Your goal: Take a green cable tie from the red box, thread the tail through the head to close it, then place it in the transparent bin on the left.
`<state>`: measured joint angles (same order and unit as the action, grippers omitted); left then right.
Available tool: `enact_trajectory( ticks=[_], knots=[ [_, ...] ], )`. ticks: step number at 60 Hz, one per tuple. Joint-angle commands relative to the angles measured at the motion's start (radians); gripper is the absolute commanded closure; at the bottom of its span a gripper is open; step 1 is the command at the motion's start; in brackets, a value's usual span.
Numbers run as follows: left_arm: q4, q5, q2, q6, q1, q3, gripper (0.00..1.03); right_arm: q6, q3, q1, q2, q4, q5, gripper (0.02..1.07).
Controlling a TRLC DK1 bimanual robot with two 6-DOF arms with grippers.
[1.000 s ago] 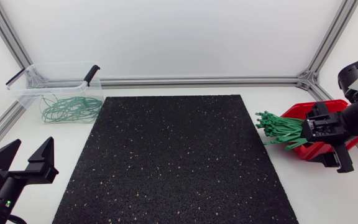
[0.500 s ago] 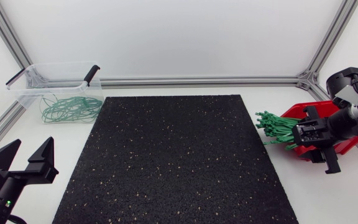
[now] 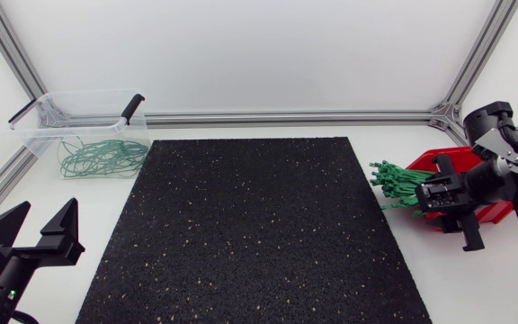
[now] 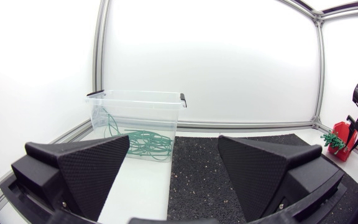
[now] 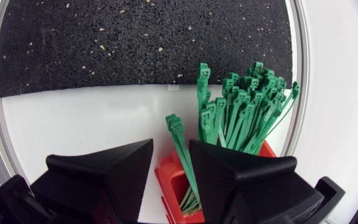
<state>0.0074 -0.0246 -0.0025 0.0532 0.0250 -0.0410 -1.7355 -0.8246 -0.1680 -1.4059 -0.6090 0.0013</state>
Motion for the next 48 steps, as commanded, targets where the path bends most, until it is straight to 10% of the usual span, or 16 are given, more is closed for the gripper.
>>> enact_trajectory(
  ticks=[1,48],
  knots=[
    [-0.021,-0.008,-0.008,0.020,-0.008,0.039,0.04,-0.004,0.028,0.009,-0.019,0.008,0.006,0.68],
    [-0.021,-0.008,-0.008,0.020,-0.019,0.039,0.04,-0.006,0.028,0.018,0.048,0.014,0.002,0.80]
  ],
)
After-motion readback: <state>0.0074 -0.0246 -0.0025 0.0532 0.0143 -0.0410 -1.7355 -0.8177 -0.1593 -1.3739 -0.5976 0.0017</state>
